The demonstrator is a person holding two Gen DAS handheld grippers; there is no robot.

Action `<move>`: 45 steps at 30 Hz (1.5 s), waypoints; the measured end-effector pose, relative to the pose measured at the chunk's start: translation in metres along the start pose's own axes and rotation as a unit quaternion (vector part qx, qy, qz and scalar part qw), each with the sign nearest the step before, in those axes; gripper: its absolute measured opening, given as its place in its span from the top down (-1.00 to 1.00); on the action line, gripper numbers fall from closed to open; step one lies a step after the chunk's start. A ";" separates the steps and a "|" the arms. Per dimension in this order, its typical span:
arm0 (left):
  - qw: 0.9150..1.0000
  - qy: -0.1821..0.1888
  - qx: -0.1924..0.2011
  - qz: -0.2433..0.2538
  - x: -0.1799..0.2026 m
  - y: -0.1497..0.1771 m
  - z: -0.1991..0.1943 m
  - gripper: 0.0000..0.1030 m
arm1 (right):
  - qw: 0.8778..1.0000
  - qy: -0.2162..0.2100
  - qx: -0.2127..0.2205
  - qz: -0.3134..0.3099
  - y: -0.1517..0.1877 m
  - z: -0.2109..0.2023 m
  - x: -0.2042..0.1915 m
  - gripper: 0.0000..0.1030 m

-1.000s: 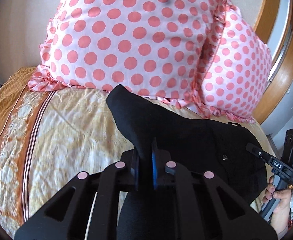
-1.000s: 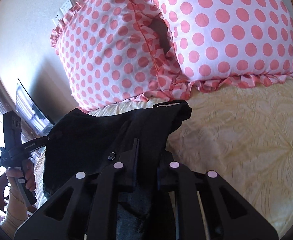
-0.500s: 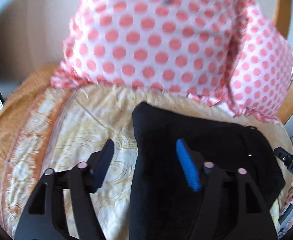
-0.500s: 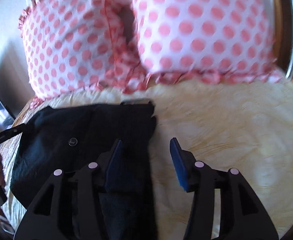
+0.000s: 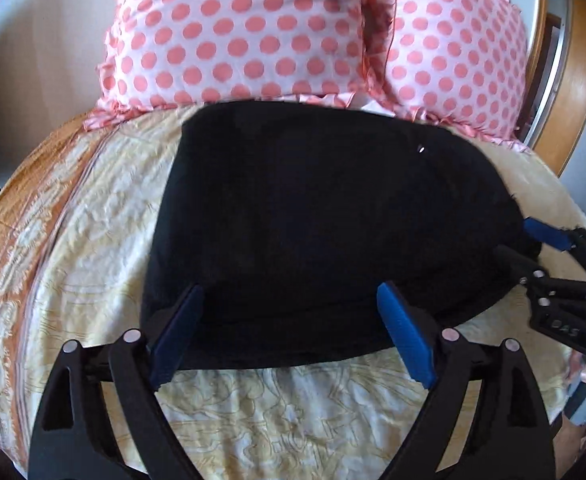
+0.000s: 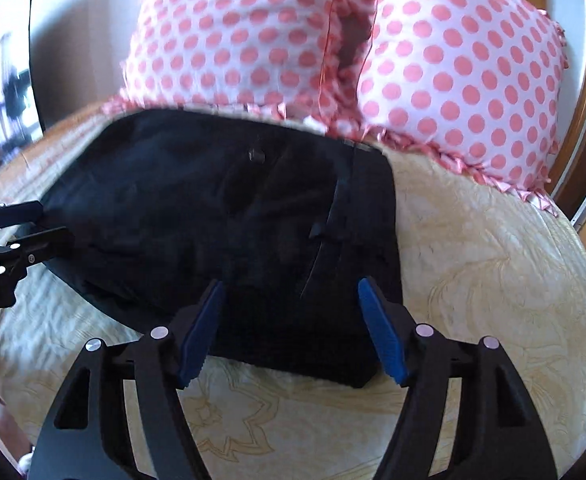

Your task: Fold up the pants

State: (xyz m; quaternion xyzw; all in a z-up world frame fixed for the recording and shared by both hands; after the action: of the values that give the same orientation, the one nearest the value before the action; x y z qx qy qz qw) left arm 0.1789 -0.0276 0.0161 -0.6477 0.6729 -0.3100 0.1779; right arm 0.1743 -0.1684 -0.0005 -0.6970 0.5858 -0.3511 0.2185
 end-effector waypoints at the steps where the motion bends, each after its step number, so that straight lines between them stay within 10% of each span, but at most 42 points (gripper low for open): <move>1: 1.000 -0.002 0.001 0.000 -0.001 0.000 0.000 -0.78 | 1.000 0.002 -0.002 0.001 0.001 0.000 -0.001 -0.38; 5: 1.000 0.002 0.001 -0.019 -0.007 0.001 -0.013 -0.85 | 0.999 -0.013 0.000 0.047 0.003 -0.012 0.005 -0.39; 9: 1.000 -0.007 0.012 -0.024 -0.013 0.021 -0.041 -0.96 | 0.996 -0.012 0.045 0.078 0.019 -0.049 -0.007 -0.86; 22: 0.996 -0.073 0.031 -0.028 -0.030 0.093 -0.074 -0.96 | 0.995 0.022 0.031 0.088 0.081 -0.061 -0.068 -0.88; 45: 0.996 -0.079 0.029 -0.032 -0.030 0.085 -0.065 -0.97 | 0.994 0.031 0.006 0.103 0.073 -0.048 -0.065 -0.97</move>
State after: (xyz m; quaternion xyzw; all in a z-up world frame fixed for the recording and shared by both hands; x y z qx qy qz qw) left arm 0.0751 0.0117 0.0048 -0.6860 0.6263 -0.2824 0.2394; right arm 0.0858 -0.1162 -0.0364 -0.6205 0.6589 -0.3515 0.2391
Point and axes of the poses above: each gripper's, at about its wrist camera, not at the fingertips, and z roughly the way its jaws point, x to its right, y to its underside, the point moved 3 cm from there along z, roughly the way its jaws point, and after that the axes turned 8 degrees about -z, right-handed, at the moved point
